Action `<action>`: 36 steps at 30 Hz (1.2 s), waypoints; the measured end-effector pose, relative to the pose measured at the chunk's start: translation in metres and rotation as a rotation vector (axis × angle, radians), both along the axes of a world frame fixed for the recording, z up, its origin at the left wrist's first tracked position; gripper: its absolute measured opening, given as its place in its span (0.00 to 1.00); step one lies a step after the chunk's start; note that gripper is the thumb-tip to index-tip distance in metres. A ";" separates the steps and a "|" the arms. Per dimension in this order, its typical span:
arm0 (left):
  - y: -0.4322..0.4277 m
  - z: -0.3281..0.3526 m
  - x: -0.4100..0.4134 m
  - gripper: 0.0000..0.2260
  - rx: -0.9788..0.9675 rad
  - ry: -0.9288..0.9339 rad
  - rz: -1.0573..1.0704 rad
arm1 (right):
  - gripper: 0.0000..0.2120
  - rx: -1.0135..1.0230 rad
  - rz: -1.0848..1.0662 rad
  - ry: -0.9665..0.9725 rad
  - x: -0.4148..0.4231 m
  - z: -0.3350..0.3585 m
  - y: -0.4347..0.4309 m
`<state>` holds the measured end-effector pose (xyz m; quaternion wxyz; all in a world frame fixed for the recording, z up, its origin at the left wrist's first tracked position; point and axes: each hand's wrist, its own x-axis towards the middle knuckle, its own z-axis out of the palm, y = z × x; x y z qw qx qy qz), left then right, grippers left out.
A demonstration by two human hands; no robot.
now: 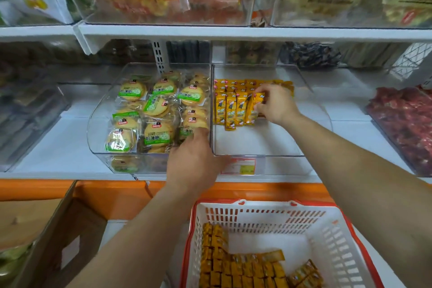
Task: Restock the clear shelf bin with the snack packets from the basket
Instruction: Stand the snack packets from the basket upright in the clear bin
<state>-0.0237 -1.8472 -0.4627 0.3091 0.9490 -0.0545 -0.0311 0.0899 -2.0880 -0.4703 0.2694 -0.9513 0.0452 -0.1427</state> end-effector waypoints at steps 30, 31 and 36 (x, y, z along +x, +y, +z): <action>-0.064 -0.051 -0.106 0.18 0.185 0.259 -0.565 | 0.05 -0.008 0.103 0.340 -0.248 -0.027 -0.037; -0.068 -0.066 -0.109 0.18 0.220 0.293 -0.568 | 0.05 0.003 0.107 0.417 -0.254 -0.049 -0.042; -0.074 -0.160 -0.128 0.17 0.294 0.458 -0.553 | 0.05 0.007 0.106 0.724 -0.278 -0.161 -0.060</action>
